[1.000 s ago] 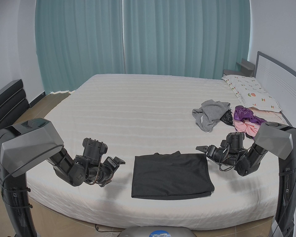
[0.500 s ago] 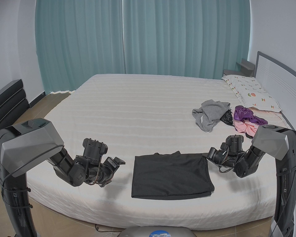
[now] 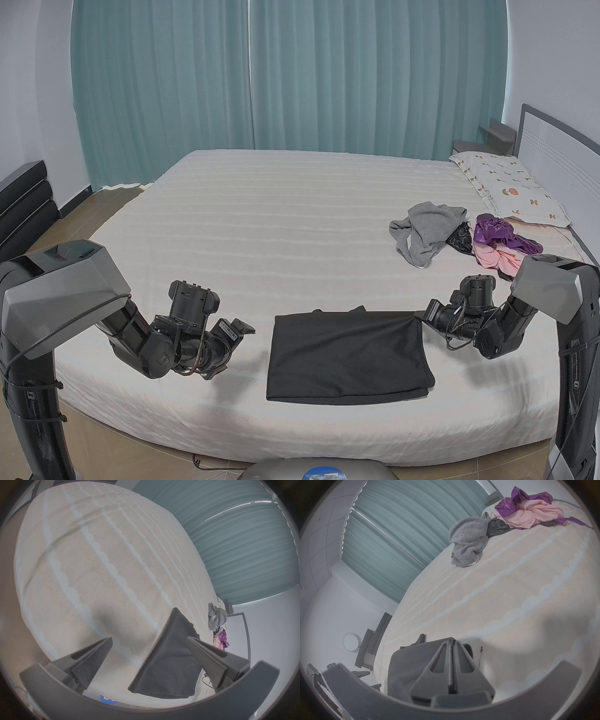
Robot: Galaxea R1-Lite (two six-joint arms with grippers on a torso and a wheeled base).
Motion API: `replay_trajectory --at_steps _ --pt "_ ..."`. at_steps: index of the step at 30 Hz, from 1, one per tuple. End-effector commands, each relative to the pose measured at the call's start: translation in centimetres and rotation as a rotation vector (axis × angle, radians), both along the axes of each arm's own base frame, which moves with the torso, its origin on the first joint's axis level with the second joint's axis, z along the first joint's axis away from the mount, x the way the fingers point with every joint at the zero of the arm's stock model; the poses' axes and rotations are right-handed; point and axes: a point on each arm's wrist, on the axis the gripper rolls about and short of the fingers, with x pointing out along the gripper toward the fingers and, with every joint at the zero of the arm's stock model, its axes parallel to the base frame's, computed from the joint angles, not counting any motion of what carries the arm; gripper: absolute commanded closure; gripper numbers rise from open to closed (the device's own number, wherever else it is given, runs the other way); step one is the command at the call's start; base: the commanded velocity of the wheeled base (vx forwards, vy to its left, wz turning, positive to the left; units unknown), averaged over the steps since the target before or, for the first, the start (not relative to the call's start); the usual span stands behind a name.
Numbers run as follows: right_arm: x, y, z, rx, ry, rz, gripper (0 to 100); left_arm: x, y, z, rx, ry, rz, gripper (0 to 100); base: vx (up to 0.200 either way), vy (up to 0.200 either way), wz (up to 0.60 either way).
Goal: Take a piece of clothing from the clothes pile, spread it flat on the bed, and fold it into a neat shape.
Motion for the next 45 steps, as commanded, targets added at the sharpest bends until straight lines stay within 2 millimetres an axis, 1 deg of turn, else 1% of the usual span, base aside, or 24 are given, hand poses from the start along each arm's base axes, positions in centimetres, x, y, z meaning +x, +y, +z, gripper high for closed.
replay_trajectory --at_steps 1,7,14,17,21,22,28,31,34,35,36,37,38,39,41,43,44,45 --pt "0.0 -0.1 -0.7 -0.001 0.015 -0.003 100 0.0 -0.1 -0.1 0.001 0.002 -0.003 0 0.000 0.000 0.00" --pt "0.0 -0.2 -1.3 -0.005 0.026 -0.004 100 -0.1 -0.1 -0.1 0.011 -0.002 -0.014 0 0.000 0.000 0.00" --pt "0.3 -0.4 -1.3 -0.003 0.021 -0.011 100 0.0 -0.1 -0.1 0.010 -0.004 -0.014 0 0.000 0.000 0.00" --pt "0.5 -0.4 -1.1 -0.003 0.013 -0.012 100 0.2 -0.2 -0.2 0.010 -0.006 -0.014 0 0.000 0.000 0.00" --pt "0.6 -0.4 -1.0 -0.001 0.007 -0.016 100 0.9 -0.5 0.0 0.003 -0.025 -0.014 0 0.000 0.000 0.00" --pt "0.6 -0.4 -1.0 -0.003 0.007 -0.015 0 1.1 -0.5 0.0 0.001 -0.029 -0.014 0 0.000 0.000 0.00" --pt "0.6 -0.4 -0.8 -0.004 -0.010 -0.024 0 1.7 -0.7 0.0 -0.003 -0.044 -0.012 0 0.000 0.000 0.00" --pt "0.6 -1.4 0.5 0.002 -0.051 -0.075 0 1.5 -0.7 0.0 -0.003 -0.039 -0.013 0 0.000 0.000 0.00" --pt "0.1 -1.4 0.8 0.025 -0.036 -0.086 0 1.6 -1.2 -0.1 -0.001 -0.045 -0.029 0 0.000 0.000 0.00" --pt "-0.1 -1.2 0.7 0.027 -0.031 -0.085 0 1.8 -1.6 -0.6 0.033 -0.058 -0.078 0 0.000 0.000 0.00" --pt "-0.1 -1.2 0.7 0.027 -0.031 -0.085 0 1.8 -1.6 -0.6 0.033 -0.058 -0.078 0 0.000 0.000 0.00" --pt "-0.1 -1.0 0.8 0.028 -0.030 -0.081 0 1.6 -2.2 -1.4 0.095 -0.065 -0.151 0 0.000 0.000 0.00" --pt "-0.1 -1.0 0.8 0.028 -0.030 -0.081 0 1.6 -2.2 -1.4 0.095 -0.065 -0.151 0 0.000 0.000 0.00" --pt "-0.2 -0.8 0.7 0.028 -0.027 -0.078 0 1.2 -2.6 -2.1 0.151 -0.074 -0.218 0 0.000 0.000 0.00" --pt "-0.2 -0.8 0.4 0.028 -0.021 -0.074 0 1.3 -3.2 -2.1 0.167 -0.091 -0.233 0 0.000 0.000 0.00" --pt "-0.1 -0.8 0.4 0.029 -0.022 -0.074 0 1.3 -3.3 -2.2 0.167 -0.091 -0.235 0 0.000 0.000 0.00" --pt "0.1 -0.6 0.2 0.029 -0.024 -0.071 0 1.5 -4.3 -2.4 0.163 -0.109 -0.261 0 0.000 0.000 0.00" --pt "0.0 -0.5 0.1 0.029 -0.022 -0.068 0 1.5 -4.5 -2.5 0.159 -0.115 -0.267 0 0.000 0.000 0.00"
